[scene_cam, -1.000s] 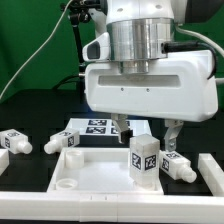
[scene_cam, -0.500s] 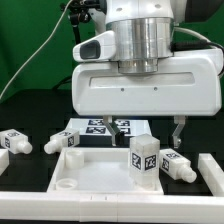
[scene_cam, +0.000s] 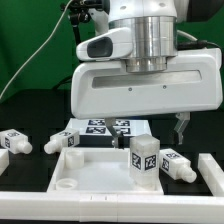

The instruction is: Assemble one leg

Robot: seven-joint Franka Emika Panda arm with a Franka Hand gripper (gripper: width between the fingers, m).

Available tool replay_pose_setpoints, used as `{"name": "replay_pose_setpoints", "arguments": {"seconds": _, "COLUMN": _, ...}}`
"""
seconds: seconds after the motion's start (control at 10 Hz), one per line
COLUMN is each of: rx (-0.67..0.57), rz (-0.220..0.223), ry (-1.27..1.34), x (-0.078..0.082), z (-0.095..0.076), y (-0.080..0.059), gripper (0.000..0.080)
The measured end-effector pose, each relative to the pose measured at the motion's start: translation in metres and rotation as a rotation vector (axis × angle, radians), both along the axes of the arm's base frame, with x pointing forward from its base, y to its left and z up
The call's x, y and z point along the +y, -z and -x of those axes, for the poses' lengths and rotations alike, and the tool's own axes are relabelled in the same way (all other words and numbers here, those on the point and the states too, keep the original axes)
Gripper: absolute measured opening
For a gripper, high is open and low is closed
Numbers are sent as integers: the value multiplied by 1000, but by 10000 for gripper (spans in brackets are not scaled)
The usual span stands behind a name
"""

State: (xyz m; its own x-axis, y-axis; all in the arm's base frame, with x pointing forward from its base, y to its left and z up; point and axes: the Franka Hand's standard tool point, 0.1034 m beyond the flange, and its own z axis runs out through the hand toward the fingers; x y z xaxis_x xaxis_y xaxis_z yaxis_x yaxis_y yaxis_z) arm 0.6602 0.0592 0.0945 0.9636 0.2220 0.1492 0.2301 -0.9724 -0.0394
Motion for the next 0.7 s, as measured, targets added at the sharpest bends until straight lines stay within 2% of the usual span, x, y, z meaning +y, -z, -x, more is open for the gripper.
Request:
{"name": "replay_pose_setpoints", "arguments": {"seconds": 0.4, "rx": -17, "rz": 38, "ry": -215, "x": -1, "z": 0, "y": 1, "gripper": 649}}
{"name": "replay_pose_setpoints", "arguments": {"seconds": 0.6, "rx": -18, "rz": 40, "ry": -225, "x": -2, "z": 0, "y": 1, "gripper": 383}}
{"name": "replay_pose_setpoints", "arguments": {"seconds": 0.7, "rx": -18, "rz": 40, "ry": -225, "x": -2, "z": 0, "y": 1, "gripper": 281}}
